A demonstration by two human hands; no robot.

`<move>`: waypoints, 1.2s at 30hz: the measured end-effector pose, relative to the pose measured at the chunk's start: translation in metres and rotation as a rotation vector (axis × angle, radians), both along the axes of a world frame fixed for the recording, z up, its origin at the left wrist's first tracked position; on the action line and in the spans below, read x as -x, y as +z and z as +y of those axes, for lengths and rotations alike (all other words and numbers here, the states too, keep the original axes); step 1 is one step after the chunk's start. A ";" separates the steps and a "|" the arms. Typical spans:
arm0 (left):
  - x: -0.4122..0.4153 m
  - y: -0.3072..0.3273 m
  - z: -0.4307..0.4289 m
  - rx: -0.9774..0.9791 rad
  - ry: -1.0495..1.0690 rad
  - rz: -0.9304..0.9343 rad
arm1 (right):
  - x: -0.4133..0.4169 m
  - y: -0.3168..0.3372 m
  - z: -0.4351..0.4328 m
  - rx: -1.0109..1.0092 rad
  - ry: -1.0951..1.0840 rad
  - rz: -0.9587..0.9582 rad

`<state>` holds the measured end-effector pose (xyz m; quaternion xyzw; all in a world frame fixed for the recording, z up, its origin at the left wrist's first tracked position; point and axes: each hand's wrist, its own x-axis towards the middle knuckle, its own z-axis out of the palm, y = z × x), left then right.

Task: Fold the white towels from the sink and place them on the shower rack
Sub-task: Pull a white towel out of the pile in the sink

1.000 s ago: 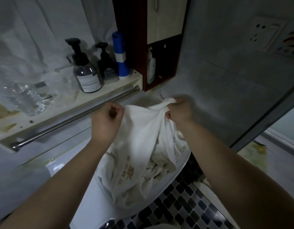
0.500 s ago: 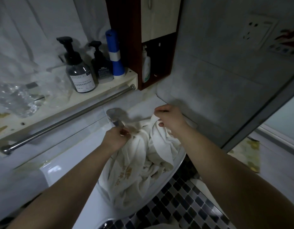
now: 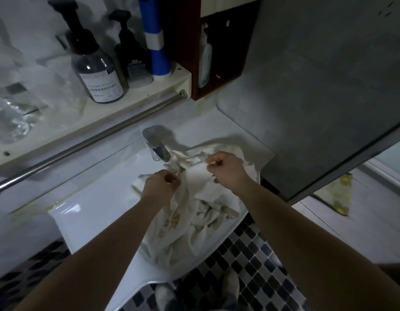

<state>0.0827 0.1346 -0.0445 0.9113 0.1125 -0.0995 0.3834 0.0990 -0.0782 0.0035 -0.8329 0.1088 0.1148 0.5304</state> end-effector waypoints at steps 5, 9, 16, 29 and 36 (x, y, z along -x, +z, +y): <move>0.001 -0.037 0.000 -0.039 0.032 0.061 | 0.003 -0.029 0.011 0.294 0.202 0.005; 0.007 -0.069 0.001 0.081 0.131 0.229 | 0.013 -0.050 0.017 0.265 0.174 0.071; 0.024 -0.084 0.002 0.108 0.153 0.191 | 0.026 -0.062 0.013 -0.041 -0.127 0.179; 0.005 0.028 -0.036 0.589 0.115 -0.173 | 0.012 0.013 0.010 -0.333 -0.206 0.009; -0.005 0.095 -0.064 0.735 -0.013 -0.267 | -0.001 0.071 0.000 -0.440 -0.297 -0.166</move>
